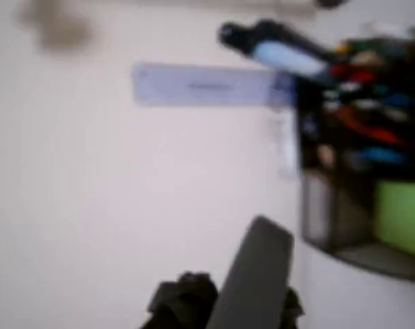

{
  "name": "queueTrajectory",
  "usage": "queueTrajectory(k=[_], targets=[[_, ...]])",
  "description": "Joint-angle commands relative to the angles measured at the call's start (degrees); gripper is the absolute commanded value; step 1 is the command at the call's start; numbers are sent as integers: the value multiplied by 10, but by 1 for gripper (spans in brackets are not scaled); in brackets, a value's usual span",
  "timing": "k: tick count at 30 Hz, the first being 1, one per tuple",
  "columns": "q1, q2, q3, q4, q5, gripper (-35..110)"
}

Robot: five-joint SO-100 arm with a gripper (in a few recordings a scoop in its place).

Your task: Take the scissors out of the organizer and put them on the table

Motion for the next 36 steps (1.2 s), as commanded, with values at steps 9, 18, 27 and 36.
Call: queueTrajectory(k=[9, 18, 27, 36], targets=[[90, 157, 108, 235, -108, 0], [102, 75, 277, 213, -114, 0], [123, -44, 370, 96, -87, 0], [174, -232, 410, -22, -85, 0]])
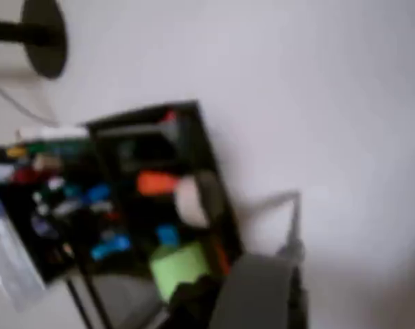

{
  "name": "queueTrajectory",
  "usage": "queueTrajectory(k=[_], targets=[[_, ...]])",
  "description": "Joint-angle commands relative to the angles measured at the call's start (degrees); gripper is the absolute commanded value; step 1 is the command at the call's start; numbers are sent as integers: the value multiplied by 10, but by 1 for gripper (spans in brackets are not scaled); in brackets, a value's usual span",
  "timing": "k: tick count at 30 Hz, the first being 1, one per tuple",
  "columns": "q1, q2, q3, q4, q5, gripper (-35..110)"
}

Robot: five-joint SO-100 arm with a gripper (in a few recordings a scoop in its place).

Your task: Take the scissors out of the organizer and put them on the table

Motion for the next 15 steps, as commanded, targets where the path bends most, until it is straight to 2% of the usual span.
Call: queueTrajectory(k=[1, 9, 15], targets=[[16, -169, 50, -79, 5, 0], [-1, -269, 48, -132, 0, 6], [-30, -328, 46, -152, -2, 20]])
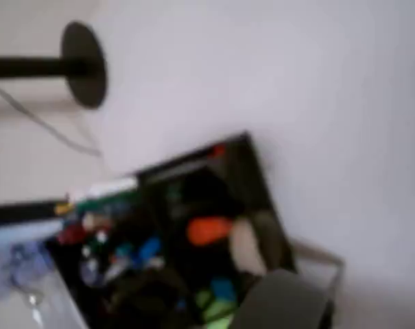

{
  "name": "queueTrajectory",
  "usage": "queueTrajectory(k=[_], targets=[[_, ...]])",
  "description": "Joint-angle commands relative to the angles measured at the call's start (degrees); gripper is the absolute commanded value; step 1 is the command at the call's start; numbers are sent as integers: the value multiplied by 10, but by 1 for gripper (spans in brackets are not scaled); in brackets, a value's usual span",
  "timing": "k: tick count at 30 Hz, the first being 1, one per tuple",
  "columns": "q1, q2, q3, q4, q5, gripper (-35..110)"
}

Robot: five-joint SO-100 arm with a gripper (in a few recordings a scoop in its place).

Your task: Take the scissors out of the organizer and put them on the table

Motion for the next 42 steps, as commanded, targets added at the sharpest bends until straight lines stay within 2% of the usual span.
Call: queueTrajectory(k=[1, 8, 18, 26, 36, 42], targets=[[-46, -197, 50, -3, -8, 20], [-58, -282, 39, 11, -24, 24], [-53, -214, 44, 13, -22, 25], [-73, -43, 40, 56, -17, 27], [-151, 249, 60, 119, 3, 27], [-238, 476, 93, 153, 15, 3]])
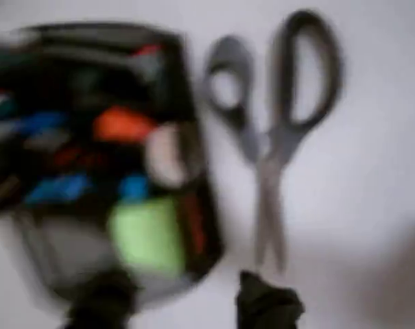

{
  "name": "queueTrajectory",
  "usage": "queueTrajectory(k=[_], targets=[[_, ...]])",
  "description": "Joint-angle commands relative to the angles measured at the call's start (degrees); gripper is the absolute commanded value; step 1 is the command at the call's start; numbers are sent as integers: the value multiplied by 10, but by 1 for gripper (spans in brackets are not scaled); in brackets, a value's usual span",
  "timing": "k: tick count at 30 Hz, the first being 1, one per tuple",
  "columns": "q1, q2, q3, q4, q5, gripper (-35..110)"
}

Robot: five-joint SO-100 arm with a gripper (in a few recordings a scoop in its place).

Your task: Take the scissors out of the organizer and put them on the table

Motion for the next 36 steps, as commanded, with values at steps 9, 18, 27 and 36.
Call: queueTrajectory(k=[9, 18, 27, 36], targets=[[-82, 440, 182, 33, 13, 0], [-14, 574, 489, -62, -62, 0], [-11, 574, 692, -91, -48, 0], [-4, 574, 692, -93, -51, 2]])
